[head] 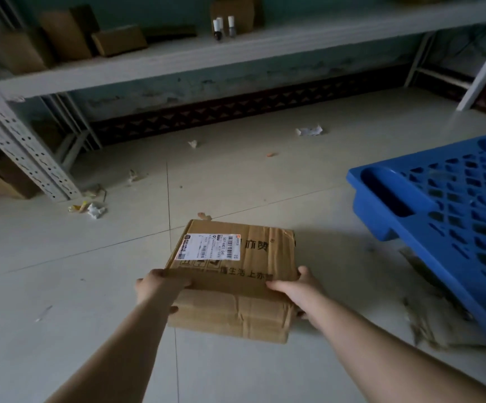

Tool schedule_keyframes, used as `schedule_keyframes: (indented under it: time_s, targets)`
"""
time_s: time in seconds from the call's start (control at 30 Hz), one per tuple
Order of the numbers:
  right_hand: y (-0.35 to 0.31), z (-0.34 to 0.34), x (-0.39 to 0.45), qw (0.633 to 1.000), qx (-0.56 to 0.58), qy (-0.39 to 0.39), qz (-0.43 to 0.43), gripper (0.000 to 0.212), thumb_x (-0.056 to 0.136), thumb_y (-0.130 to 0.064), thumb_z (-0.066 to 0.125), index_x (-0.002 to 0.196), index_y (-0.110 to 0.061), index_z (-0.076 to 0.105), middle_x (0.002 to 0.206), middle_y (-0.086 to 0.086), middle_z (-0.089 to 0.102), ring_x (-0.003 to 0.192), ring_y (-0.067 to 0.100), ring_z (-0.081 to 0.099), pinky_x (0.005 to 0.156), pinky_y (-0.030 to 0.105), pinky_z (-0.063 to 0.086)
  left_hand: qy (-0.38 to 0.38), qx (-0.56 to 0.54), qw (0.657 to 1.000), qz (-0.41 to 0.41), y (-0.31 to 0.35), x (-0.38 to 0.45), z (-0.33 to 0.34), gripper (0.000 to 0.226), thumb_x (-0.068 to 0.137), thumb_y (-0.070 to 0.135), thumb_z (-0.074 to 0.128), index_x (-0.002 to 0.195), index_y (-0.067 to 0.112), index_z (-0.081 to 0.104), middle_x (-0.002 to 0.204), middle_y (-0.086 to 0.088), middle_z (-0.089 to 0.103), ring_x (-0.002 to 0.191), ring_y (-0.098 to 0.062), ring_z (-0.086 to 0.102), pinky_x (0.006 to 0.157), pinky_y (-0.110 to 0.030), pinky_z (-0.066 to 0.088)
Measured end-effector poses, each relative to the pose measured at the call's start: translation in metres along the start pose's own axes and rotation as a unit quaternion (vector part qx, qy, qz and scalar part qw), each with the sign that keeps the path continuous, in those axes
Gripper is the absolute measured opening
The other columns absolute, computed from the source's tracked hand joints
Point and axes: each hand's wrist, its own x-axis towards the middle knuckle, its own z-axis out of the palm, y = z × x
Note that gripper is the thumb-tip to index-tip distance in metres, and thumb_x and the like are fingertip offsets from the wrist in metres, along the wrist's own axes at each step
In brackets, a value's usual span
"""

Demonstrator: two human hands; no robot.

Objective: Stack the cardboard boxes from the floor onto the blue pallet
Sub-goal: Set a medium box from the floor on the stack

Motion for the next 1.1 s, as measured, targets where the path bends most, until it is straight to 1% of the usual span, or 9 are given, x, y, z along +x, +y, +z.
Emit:
schedule_keyframes:
  time_s: [0.2,0.27,0.4,0.5,0.63,0.73,0.83,0.93,1.1]
  targets:
    - [-0.049,-0.113,-0.078,0.995,0.070,0.053,-0.055,0.060,0.062,-0.030,0.081,0.110,-0.017,0.046,0.103,0.003,0.061,0.090,0.024,0.062,0.077,0.044,0.056,-0.021,-0.029,0.992,0.120,0.095,-0.123,0.007,0.059,0.072,0.011,0.069,0.124,0.021,0.047,0.125,-0.015,0.045,0.093,-0.030,0.049,0.059,-0.038,0.054]
    - [-0.073,-0.167,-0.116,0.990,0.090,0.075,-0.081,0.062,0.062,-0.033,0.080,0.111,-0.019,0.045,0.100,0.000,0.060,0.089,0.021,0.062,0.076,0.042,0.056,-0.024,-0.021,0.985,0.172,0.136,-0.175,0.008,0.057,0.072,0.015,0.069,0.123,0.023,0.047,0.124,-0.012,0.046,0.085,-0.026,0.050,0.056,-0.034,0.051]
    - [-0.121,-0.286,-0.214,0.976,0.140,0.117,-0.117,0.057,0.060,-0.034,0.083,0.098,-0.025,0.041,0.085,-0.006,0.053,0.075,0.013,0.056,0.059,0.030,0.048,-0.041,-0.022,0.967,0.252,0.223,-0.294,0.008,0.055,0.069,0.019,0.070,0.120,0.022,0.050,0.124,-0.011,0.050,0.088,-0.025,0.053,0.076,-0.037,0.053]
    - [-0.151,-0.373,-0.298,0.965,0.165,0.163,-0.126,0.056,0.058,-0.033,0.084,0.092,-0.027,0.040,0.083,-0.005,0.055,0.076,0.016,0.057,0.068,0.035,0.050,-0.087,-0.035,0.953,0.288,0.280,-0.391,0.006,0.059,0.068,0.022,0.074,0.121,0.018,0.050,0.111,-0.007,0.053,0.076,-0.018,0.053,0.062,-0.031,0.053]
    - [-0.181,-0.473,-0.423,0.952,0.178,0.215,-0.128,0.053,0.060,-0.035,0.082,0.092,-0.024,0.042,0.085,-0.002,0.056,0.074,0.015,0.055,0.056,0.028,0.042,-0.159,-0.054,0.944,0.283,0.346,-0.523,-0.007,0.050,0.072,0.019,0.073,0.117,0.019,0.051,0.083,0.002,0.050,0.082,-0.021,0.052,0.067,-0.036,0.052]
    - [-0.195,-0.532,-0.519,0.943,0.181,0.250,-0.127,0.055,0.061,-0.036,0.081,0.101,-0.022,0.046,0.092,0.002,0.061,0.074,0.018,0.059,0.053,0.028,0.042,-0.202,-0.032,0.934,0.293,0.382,-0.617,-0.023,0.051,0.073,0.019,0.073,0.118,0.019,0.049,0.105,-0.005,0.052,0.096,-0.028,0.054,0.077,-0.042,0.055]
    - [-0.202,-0.581,-0.609,0.930,0.172,0.302,-0.121,0.064,0.060,-0.037,0.082,0.107,-0.020,0.041,0.092,0.002,0.057,0.080,0.020,0.057,0.059,0.032,0.047,-0.243,-0.022,0.922,0.301,0.405,-0.703,-0.037,0.051,0.075,0.016,0.071,0.121,0.017,0.047,0.112,-0.008,0.052,0.096,-0.027,0.055,0.081,-0.043,0.056]
    - [-0.206,-0.618,-0.693,0.918,0.174,0.338,-0.110,0.068,0.062,-0.035,0.081,0.114,-0.018,0.040,0.099,0.003,0.055,0.086,0.022,0.057,0.071,0.038,0.050,-0.293,-0.022,0.910,0.293,0.418,-0.784,-0.052,0.054,0.074,0.013,0.073,0.122,0.015,0.048,0.114,-0.009,0.053,0.098,-0.027,0.055,0.073,-0.038,0.057]
    - [-0.202,-0.654,-0.809,0.898,0.179,0.394,-0.073,0.076,0.064,-0.034,0.080,0.123,-0.014,0.038,0.104,0.004,0.051,0.086,0.021,0.054,0.063,0.034,0.045,-0.368,0.002,0.883,0.291,0.427,-0.887,-0.073,0.050,0.070,0.013,0.077,0.110,0.015,0.047,0.107,-0.007,0.046,0.095,-0.026,0.048,0.063,-0.035,0.053]
